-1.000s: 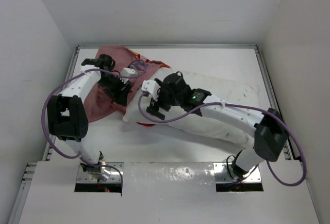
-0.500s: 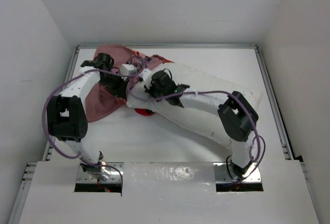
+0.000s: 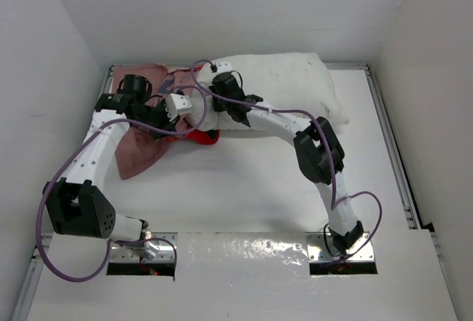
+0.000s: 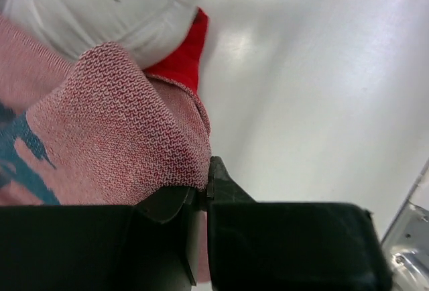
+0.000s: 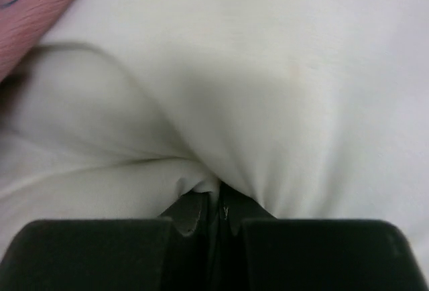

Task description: Put the pillow into the pillowcase

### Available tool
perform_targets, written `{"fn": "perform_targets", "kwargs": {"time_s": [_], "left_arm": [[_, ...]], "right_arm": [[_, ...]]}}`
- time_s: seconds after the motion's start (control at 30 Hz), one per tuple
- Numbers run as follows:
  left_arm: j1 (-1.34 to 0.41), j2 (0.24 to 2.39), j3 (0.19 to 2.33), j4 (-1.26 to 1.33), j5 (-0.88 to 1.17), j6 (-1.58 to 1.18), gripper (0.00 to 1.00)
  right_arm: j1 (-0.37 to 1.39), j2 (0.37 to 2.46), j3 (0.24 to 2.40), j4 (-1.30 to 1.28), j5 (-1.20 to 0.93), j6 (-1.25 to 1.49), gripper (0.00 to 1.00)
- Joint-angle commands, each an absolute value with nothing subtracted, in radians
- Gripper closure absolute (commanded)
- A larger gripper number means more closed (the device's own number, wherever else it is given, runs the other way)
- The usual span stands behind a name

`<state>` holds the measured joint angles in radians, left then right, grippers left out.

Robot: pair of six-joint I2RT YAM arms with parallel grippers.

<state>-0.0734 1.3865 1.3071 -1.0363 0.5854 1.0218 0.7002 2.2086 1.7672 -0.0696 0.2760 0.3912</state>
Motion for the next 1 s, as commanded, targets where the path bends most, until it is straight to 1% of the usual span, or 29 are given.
{"fn": "perform_targets", "kwargs": {"time_s": [0.0, 0.03, 0.1, 0.13, 0.17, 0.23, 0.27, 0.33, 0.37, 0.4, 0.43, 0.47, 0.5, 0.57, 0.6, 0.67, 0.8, 0.83, 0.9, 0.93, 0.97], "left_arm": [[-0.094, 1.365, 1.351, -1.308, 0.791, 1.144, 1.0], [-0.109, 1.368, 1.345, -1.318, 0.804, 1.153, 0.95], [-0.208, 1.364, 1.316, -1.318, 0.764, 1.169, 0.78], [-0.253, 1.359, 1.301, -1.316, 0.721, 1.186, 0.58], [-0.315, 1.353, 1.275, -1.316, 0.636, 1.187, 0.5], [-0.313, 1.356, 1.284, -1.318, 0.572, 1.149, 0.45], [-0.276, 1.355, 1.326, -1.318, 0.536, 1.138, 0.43], [-0.189, 1.359, 1.4, -1.304, 0.587, 1.111, 0.29], [-0.076, 1.364, 1.464, -1.258, 0.671, 1.054, 0.24], [-0.042, 1.37, 1.479, -1.188, 0.675, 0.955, 0.24], [-0.032, 1.394, 1.482, -1.02, 0.588, 0.743, 0.35], [-0.034, 1.413, 1.482, -0.961, 0.539, 0.674, 0.45], [-0.034, 1.437, 1.482, -0.892, 0.5, 0.576, 0.5], [-0.038, 1.524, 1.499, -0.87, 0.445, 0.537, 0.44], [-0.04, 1.576, 1.502, -0.826, 0.421, 0.456, 0.39], [-0.041, 1.641, 1.509, -0.772, 0.385, 0.411, 0.33], [-0.049, 1.742, 1.535, -0.709, 0.426, 0.364, 0.3], [-0.058, 1.761, 1.542, -0.675, 0.437, 0.348, 0.28], [-0.092, 1.795, 1.552, -0.632, 0.407, 0.311, 0.29], [-0.101, 1.801, 1.554, -0.609, 0.381, 0.304, 0.31], [-0.107, 1.805, 1.552, -0.571, 0.376, 0.299, 0.36]], "right_arm": [[0.663, 2.212, 1.793, 0.069, 0.503, 0.517, 1.0], [0.663, 2.212, 1.79, 0.069, 0.499, 0.543, 1.0], [0.664, 2.21, 1.767, 0.098, 0.453, 0.577, 1.0], [0.666, 2.21, 1.761, 0.104, 0.427, 0.569, 1.0], [0.681, 2.209, 1.753, 0.106, 0.399, 0.557, 1.0], [0.704, 2.192, 1.682, 0.142, 0.382, 0.5, 1.0], [0.721, 2.154, 1.589, 0.175, 0.358, 0.497, 1.0], [0.729, 2.119, 1.508, 0.262, 0.321, 0.528, 1.0], [0.727, 2.1, 1.468, 0.273, 0.295, 0.54, 1.0], [0.73, 2.097, 1.459, 0.279, 0.281, 0.546, 1.0], [0.733, 2.091, 1.45, 0.282, 0.273, 0.543, 1.0], [0.735, 2.088, 1.434, 0.293, 0.258, 0.54, 1.0], [0.733, 2.083, 1.422, 0.304, 0.249, 0.54, 1.0], [0.733, 2.063, 1.39, 0.33, 0.224, 0.538, 1.0], [0.733, 2.057, 1.384, 0.347, 0.203, 0.535, 1.0], [0.735, 2.043, 1.373, 0.348, 0.19, 0.546, 1.0], [0.735, 2.031, 1.345, 0.367, 0.189, 0.552, 1.0], [0.735, 2.031, 1.339, 0.368, 0.189, 0.557, 1.0], [0.735, 2.034, 1.336, 0.367, 0.186, 0.561, 1.0], [0.735, 2.034, 1.333, 0.367, 0.183, 0.564, 1.0], [0.735, 2.034, 1.332, 0.367, 0.181, 0.569, 1.0]]}}
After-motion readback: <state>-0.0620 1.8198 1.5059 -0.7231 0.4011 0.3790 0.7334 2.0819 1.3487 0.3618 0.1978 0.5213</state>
